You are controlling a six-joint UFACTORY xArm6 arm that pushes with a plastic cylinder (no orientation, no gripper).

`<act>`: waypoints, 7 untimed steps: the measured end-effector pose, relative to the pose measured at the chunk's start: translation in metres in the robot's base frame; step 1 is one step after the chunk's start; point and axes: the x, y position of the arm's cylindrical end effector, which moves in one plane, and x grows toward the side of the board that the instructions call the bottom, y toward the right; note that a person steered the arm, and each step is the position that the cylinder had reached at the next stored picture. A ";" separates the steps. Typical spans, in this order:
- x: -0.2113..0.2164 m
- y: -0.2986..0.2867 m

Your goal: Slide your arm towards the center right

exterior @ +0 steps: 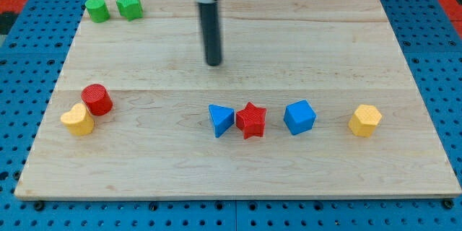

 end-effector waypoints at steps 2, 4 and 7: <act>0.003 0.038; 0.003 0.060; -0.022 0.124</act>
